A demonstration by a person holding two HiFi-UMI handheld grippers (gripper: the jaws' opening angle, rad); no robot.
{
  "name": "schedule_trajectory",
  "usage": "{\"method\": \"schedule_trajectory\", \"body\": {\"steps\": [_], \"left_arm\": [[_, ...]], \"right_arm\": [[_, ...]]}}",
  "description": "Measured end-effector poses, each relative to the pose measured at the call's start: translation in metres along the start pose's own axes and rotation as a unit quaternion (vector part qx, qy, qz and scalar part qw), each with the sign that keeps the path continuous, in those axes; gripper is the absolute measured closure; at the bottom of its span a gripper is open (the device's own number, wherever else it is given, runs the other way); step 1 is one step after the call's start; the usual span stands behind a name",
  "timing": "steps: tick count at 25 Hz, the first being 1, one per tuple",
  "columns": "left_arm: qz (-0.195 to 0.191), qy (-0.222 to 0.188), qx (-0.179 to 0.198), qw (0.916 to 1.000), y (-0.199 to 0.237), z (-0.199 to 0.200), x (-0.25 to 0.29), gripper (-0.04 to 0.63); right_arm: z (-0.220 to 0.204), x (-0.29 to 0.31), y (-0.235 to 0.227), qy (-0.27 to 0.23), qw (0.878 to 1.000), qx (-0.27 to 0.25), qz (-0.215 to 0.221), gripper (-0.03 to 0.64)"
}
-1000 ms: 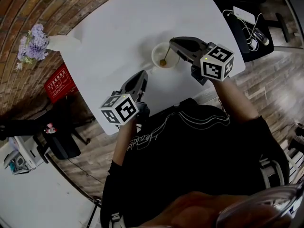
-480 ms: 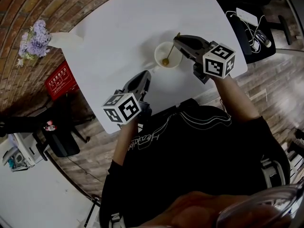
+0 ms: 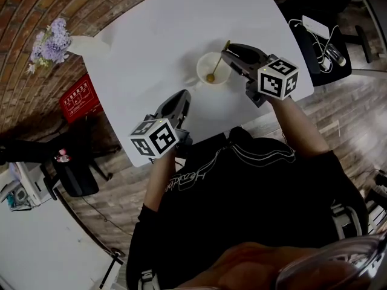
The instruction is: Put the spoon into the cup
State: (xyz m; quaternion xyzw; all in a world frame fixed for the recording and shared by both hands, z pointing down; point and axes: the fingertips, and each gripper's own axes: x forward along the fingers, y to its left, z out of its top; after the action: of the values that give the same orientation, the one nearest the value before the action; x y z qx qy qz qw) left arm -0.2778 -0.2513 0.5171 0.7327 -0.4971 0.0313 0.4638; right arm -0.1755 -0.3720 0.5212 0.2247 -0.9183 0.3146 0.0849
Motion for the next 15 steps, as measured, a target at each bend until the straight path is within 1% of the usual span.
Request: {"method": "schedule_trajectory", "body": {"steps": [2,5,8,10,13,15], "left_arm": [[0.004,-0.012,0.008,0.9999,-0.004,0.003,-0.004,0.591],[0.019,-0.024,0.036,0.9989,-0.015,0.005,-0.012,0.591],[0.01,-0.047,0.057,0.9973,-0.039,0.013,-0.021,0.591],[0.002,-0.065,0.069,0.9955,-0.059,0.02,-0.029,0.591],[-0.011,-0.095,0.089,0.9914,-0.092,0.029,-0.044,0.591],[-0.02,-0.113,0.098,0.9886,-0.113,0.032,-0.053,0.591]], "right_arm": [[0.004,-0.01,-0.001,-0.007,1.0,0.002,-0.008,0.499],[0.011,-0.029,0.003,-0.011,1.0,-0.001,-0.008,0.497],[0.027,-0.052,0.017,-0.019,1.0,-0.021,0.001,0.499],[0.039,-0.069,0.034,-0.033,0.999,-0.024,0.016,0.514],[0.051,-0.095,0.067,-0.054,0.997,-0.019,0.051,0.554],[0.058,-0.111,0.085,-0.06,0.996,-0.032,0.063,0.569]]}}
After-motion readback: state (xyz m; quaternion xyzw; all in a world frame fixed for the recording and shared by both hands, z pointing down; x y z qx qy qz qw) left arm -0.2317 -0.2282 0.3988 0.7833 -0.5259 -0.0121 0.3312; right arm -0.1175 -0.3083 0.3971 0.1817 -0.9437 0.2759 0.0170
